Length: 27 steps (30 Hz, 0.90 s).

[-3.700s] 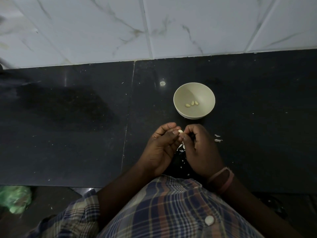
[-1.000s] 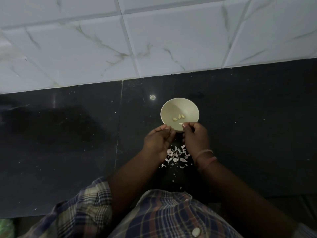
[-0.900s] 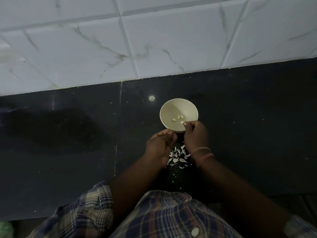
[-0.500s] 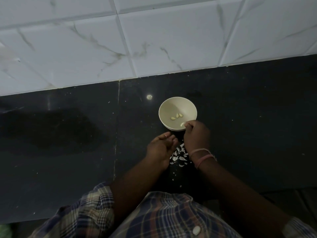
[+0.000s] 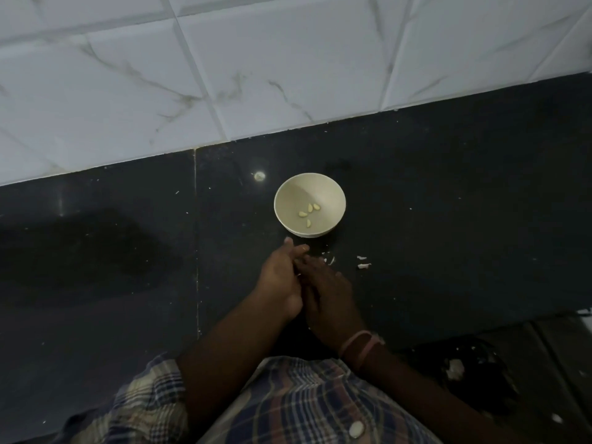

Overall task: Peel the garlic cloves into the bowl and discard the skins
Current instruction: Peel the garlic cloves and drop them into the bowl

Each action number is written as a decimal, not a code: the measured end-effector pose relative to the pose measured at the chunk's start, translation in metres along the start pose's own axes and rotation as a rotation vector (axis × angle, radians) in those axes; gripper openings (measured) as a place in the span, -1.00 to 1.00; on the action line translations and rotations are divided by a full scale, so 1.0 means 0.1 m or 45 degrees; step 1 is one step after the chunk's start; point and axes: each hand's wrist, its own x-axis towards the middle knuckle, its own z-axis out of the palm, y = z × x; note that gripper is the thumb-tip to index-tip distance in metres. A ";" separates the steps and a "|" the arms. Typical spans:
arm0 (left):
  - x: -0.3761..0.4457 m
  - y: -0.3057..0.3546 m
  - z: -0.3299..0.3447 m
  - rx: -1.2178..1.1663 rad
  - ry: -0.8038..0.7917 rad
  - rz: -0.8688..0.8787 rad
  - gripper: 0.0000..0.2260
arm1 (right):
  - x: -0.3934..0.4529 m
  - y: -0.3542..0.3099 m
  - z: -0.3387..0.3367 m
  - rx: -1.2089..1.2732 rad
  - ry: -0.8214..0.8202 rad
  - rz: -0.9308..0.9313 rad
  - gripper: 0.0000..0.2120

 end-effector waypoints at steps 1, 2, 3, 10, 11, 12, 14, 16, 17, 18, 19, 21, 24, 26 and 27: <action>0.00 0.02 -0.01 0.004 0.022 0.034 -0.60 | -0.03 0.05 0.02 -0.071 -0.005 0.068 -0.49; 0.01 0.03 -0.02 -0.022 0.044 0.084 -0.62 | -0.04 0.08 0.00 -0.113 0.036 0.112 -0.44; 0.02 0.03 -0.03 -0.045 0.065 0.131 -0.64 | -0.02 0.12 -0.02 -0.115 0.099 0.127 -0.41; -0.05 -0.09 0.07 -0.009 -0.040 0.022 -0.70 | 0.02 0.15 -0.09 -0.018 0.160 -0.043 -0.63; -0.03 -0.09 0.07 -0.014 -0.005 0.079 -0.69 | 0.03 0.25 -0.14 -0.050 0.224 0.028 -0.65; -0.01 -0.07 0.05 -0.034 0.041 0.134 -0.68 | 0.05 0.39 -0.23 -0.105 0.300 0.106 -0.67; 0.06 -0.02 -0.03 -0.052 0.149 0.187 -0.68 | 0.09 0.68 -0.41 -0.260 0.374 0.223 -0.70; 0.11 -0.02 -0.10 -0.060 0.212 0.164 -0.69 | 0.13 0.87 -0.51 -0.386 0.316 0.246 -0.79; 0.11 -0.04 -0.12 -0.060 0.230 0.148 -0.69 | 0.15 0.90 -0.53 -0.403 0.246 0.249 -0.84; 0.12 -0.08 -0.13 -0.054 0.247 0.135 -0.70 | 0.16 0.91 -0.52 -0.395 0.175 0.247 -0.86; 0.12 -0.13 -0.15 -0.044 0.258 0.119 -0.72 | 0.18 0.92 -0.50 -0.382 0.127 0.243 -0.86; 0.13 -0.20 -0.15 -0.034 0.269 0.123 -0.74 | 0.20 0.93 -0.49 -0.375 0.066 0.243 -0.89; 0.12 -0.24 -0.16 0.017 0.236 0.173 -0.78 | 0.20 0.90 -0.54 -0.318 0.042 0.229 -0.87; 0.10 -0.32 -0.18 0.178 0.188 0.195 -0.81 | 0.16 0.78 -0.59 -0.185 0.064 0.200 -0.90; 0.09 -0.39 -0.18 0.274 0.147 0.202 -0.82 | 0.13 0.68 -0.60 -0.114 0.065 0.168 -0.92</action>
